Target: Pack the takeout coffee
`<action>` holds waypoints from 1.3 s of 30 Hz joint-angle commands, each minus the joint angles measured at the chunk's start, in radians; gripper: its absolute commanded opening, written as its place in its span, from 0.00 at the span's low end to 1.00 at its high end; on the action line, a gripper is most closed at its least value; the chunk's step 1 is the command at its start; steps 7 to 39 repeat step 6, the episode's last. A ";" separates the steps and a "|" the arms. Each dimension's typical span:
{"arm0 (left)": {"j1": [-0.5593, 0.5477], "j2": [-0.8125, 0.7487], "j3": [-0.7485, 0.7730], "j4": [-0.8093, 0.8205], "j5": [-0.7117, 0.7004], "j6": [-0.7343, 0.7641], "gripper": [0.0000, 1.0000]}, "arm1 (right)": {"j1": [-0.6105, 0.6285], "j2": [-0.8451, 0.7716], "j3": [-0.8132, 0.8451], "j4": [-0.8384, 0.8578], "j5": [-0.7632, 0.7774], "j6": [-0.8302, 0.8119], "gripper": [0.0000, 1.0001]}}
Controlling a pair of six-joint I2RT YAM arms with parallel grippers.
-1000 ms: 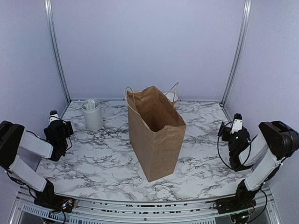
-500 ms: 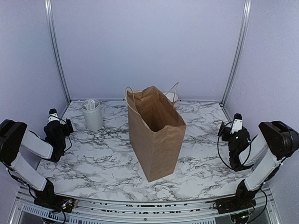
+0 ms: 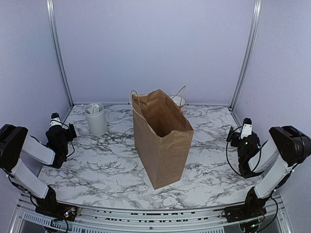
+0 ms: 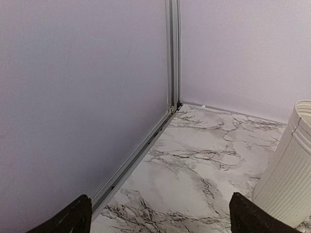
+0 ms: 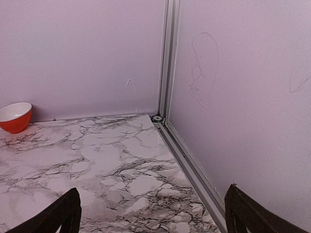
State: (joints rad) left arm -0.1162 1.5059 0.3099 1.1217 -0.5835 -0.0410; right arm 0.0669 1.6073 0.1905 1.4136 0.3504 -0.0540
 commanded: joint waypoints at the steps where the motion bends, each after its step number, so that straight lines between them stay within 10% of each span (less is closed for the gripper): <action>1: 0.012 0.004 0.017 -0.023 0.037 -0.006 0.99 | -0.004 0.004 0.021 0.002 0.011 -0.003 1.00; 39: 0.012 0.004 0.017 -0.024 0.039 -0.005 0.99 | -0.004 0.004 0.022 0.001 0.011 -0.003 1.00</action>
